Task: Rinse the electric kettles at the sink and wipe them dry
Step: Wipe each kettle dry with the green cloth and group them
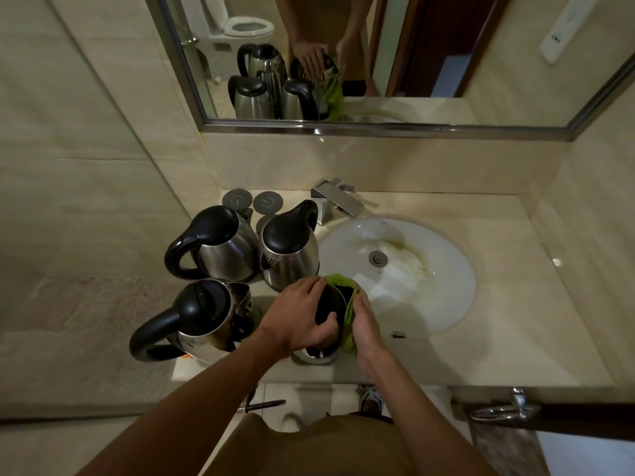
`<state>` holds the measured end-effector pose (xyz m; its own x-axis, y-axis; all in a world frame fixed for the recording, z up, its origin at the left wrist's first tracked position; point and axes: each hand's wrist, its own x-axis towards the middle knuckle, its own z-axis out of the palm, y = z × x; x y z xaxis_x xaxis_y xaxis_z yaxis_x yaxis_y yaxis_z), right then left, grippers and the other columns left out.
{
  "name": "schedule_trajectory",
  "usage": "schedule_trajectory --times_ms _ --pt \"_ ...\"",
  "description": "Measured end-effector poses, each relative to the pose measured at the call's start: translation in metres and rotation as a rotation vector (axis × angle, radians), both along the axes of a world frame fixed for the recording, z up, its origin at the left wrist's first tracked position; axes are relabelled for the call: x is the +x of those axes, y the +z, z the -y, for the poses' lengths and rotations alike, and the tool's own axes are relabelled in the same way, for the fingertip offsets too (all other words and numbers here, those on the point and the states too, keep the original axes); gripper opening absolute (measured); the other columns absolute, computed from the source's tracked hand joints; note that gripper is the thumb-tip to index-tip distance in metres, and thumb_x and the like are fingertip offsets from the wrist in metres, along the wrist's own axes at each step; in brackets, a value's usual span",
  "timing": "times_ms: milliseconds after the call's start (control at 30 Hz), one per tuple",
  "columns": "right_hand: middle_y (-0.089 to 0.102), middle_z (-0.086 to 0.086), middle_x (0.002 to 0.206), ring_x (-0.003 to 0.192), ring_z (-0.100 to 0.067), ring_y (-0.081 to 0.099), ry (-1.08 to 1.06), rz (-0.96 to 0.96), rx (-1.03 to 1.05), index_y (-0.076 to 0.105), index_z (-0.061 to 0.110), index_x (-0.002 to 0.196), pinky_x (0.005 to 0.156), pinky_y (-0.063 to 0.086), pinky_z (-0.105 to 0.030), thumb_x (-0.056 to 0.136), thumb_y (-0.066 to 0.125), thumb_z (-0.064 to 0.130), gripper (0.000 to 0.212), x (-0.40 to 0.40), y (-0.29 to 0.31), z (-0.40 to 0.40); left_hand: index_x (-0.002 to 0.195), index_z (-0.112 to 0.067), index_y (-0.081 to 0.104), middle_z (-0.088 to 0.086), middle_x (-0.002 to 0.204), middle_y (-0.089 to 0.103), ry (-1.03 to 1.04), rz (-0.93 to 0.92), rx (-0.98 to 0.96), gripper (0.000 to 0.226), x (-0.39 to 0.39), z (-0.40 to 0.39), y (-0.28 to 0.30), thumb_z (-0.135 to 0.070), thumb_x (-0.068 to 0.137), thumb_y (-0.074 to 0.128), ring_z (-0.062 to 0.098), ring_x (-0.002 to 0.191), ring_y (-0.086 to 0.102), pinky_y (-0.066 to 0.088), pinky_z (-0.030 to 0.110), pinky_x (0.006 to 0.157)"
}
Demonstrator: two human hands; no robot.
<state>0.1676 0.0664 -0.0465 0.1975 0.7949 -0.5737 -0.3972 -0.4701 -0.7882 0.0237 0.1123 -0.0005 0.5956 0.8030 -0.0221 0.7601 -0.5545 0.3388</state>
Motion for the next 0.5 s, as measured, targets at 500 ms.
schedule_trajectory --times_ms 500 --pt "0.067 -0.01 0.115 0.103 -0.029 0.068 -0.127 0.052 -0.139 0.059 0.026 0.125 0.082 0.06 -0.043 0.106 0.042 0.011 0.03 0.021 -0.021 0.026 0.145 -0.001 0.04 0.02 0.143 0.049 -0.227 -0.064 -0.037 0.083 -0.003 -0.013 0.0 -0.057 0.085 0.039 0.031 0.13 0.048 0.043 0.038 0.108"
